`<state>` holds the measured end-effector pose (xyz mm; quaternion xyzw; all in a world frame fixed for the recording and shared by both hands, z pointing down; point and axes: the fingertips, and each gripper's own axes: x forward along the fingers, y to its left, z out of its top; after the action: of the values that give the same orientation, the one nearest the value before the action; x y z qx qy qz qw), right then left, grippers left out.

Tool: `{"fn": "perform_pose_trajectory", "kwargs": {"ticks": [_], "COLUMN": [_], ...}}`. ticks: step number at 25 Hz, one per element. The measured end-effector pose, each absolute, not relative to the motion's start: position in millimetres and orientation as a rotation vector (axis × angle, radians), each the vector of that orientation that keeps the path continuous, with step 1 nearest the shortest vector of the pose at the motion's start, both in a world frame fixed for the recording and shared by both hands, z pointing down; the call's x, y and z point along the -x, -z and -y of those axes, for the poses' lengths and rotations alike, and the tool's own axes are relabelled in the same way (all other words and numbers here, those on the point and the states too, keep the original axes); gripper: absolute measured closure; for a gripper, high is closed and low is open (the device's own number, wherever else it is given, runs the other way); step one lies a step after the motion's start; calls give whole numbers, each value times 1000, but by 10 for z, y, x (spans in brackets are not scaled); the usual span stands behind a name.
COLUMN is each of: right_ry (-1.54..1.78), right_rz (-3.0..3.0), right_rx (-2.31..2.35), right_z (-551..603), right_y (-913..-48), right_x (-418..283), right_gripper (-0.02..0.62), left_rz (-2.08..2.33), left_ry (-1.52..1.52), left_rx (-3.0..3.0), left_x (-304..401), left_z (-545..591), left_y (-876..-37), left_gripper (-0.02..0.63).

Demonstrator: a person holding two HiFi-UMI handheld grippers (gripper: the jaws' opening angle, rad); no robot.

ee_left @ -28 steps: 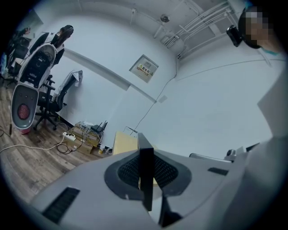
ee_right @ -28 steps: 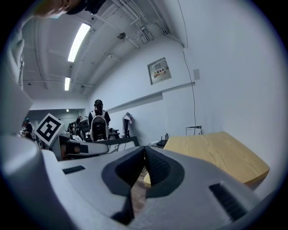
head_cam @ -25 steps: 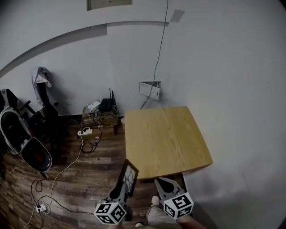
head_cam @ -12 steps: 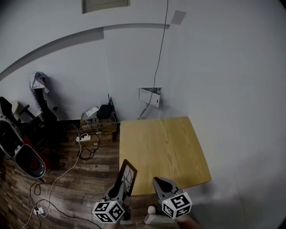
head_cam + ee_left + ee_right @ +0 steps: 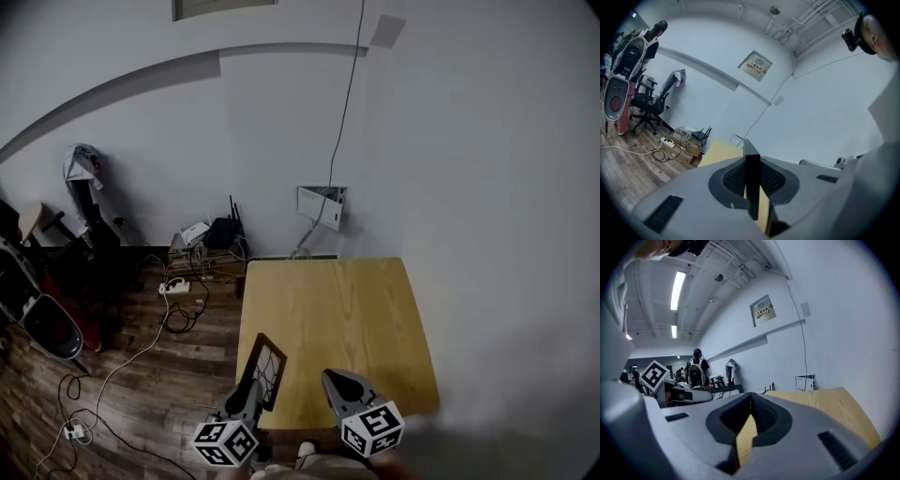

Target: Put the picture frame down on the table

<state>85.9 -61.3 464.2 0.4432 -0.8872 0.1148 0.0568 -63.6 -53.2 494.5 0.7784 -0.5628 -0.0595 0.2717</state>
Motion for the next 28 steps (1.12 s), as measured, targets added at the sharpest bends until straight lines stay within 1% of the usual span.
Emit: {"fn": "perform_pose_trajectory", "kwargs": {"ticks": [6,14,28], "right_ry": [-390,-401,-458], "right_rz": [2699,2713,2669], "right_rx": [-1290,-1195,-1221], "right_z": [780,1005,1505], "right_y": [-4746,-4842,-5002], "right_x": [-872,-634,-518], "right_gripper": [595,595,595], "left_rz": [1530,1503,1410], "left_ry": [141,122,22], "left_rx": [-2048,-2020,-1981], "left_x": [661,770,888], "left_z": [639,877,1483], "left_y": [-5046,-5211,-5659], "left_gripper": [572,572,572]}}
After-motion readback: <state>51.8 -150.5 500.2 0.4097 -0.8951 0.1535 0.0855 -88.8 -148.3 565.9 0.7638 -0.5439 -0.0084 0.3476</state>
